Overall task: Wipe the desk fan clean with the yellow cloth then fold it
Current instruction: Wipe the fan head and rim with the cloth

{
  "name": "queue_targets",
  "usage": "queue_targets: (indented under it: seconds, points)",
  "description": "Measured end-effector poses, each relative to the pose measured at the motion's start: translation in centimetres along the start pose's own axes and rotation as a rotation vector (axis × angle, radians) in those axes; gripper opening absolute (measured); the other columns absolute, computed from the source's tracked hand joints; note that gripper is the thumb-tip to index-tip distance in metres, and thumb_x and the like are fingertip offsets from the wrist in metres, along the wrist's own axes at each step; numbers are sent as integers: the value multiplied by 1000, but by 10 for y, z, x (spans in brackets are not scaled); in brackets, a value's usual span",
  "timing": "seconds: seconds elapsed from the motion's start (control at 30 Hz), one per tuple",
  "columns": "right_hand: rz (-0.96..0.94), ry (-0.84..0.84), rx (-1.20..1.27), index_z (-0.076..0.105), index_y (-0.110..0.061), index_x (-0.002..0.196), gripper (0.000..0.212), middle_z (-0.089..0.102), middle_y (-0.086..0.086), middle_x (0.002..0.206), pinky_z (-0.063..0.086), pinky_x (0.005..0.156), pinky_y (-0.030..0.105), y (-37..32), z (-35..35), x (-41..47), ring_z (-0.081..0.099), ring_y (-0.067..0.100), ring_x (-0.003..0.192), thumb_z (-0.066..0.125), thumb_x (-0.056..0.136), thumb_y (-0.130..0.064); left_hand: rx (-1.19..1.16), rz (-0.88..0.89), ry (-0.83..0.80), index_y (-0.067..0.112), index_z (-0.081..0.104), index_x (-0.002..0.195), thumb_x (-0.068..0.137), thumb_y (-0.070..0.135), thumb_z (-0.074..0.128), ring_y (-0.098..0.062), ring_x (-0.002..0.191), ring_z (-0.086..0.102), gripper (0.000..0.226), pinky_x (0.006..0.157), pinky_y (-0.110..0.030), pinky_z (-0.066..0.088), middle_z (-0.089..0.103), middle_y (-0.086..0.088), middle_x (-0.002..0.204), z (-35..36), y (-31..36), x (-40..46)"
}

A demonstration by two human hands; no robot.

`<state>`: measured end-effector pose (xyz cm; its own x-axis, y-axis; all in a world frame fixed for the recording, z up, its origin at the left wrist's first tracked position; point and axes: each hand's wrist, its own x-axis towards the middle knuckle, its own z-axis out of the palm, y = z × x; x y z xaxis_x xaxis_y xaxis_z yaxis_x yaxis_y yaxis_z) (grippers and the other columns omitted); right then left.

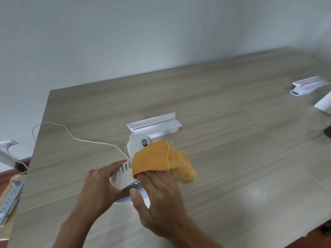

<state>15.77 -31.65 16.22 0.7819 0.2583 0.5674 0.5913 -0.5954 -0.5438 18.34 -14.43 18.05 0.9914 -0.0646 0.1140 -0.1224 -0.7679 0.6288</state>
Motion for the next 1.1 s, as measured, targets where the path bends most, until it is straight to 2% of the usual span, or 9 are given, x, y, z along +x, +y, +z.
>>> queue_targets:
  seconds: [0.13,0.23,0.33,0.47,0.67,0.8,0.9,1.0,1.1]
  points:
    - [-1,-4,67,68,-8,112,33,69,2,112,45,96,35,11,-7,-6,60,17,112,45,98,-28,-39,-16,2,38,69,105,42,57,67,29,79,54,66,71,1,42,48,60,76,3,0,-4]
    - [83,74,102,62,-6,126,44,64,3,128,42,103,36,23,-11,-17,54,15,125,37,101,-33,-29,-39,-21,39,69,105,38,59,72,17,82,62,70,73,-6,46,55,55,79,4,-3,-3]
    - [299,189,235,56,-19,133,43,61,-4,132,43,102,33,39,-14,-22,52,13,128,31,102,-36,-24,-56,-24,43,66,107,39,58,77,10,82,66,71,74,-14,48,61,46,91,3,-7,-3]
    - [581,323,447,61,-35,122,38,69,-14,111,52,88,44,50,-10,-29,63,10,108,34,95,-37,-15,-46,-23,40,67,109,40,58,76,5,83,67,72,72,-11,48,67,37,83,5,-7,-3]
    - [942,349,636,69,-58,97,33,74,-18,105,52,91,60,61,-7,-22,67,13,106,43,77,-60,-9,-40,-9,39,68,110,42,60,74,0,80,67,72,71,-16,51,70,27,85,5,-8,-3]
    - [782,288,524,64,-64,95,30,71,-26,97,55,77,45,51,-12,-21,66,8,91,37,82,-56,23,-16,9,36,69,109,43,60,73,-10,73,69,71,67,-31,55,75,15,82,4,-10,-4]
    - [607,262,408,60,-61,105,34,68,-26,99,48,81,23,45,-12,-21,62,0,95,34,90,-45,50,-15,11,35,68,110,43,60,73,-9,75,69,72,69,-31,55,75,16,83,3,-15,-6]
    - [418,233,265,56,-34,128,40,64,-13,119,46,91,25,39,-10,-24,58,9,114,32,96,-33,72,-8,7,36,68,110,42,60,72,-11,77,70,72,71,-33,55,75,16,86,3,-15,-6]
    - [308,178,201,57,-12,132,50,61,-1,130,45,96,30,29,-7,-24,55,15,122,32,97,-38,86,-1,4,36,68,110,42,61,69,-12,77,70,72,71,-35,54,75,16,86,4,-15,-5]
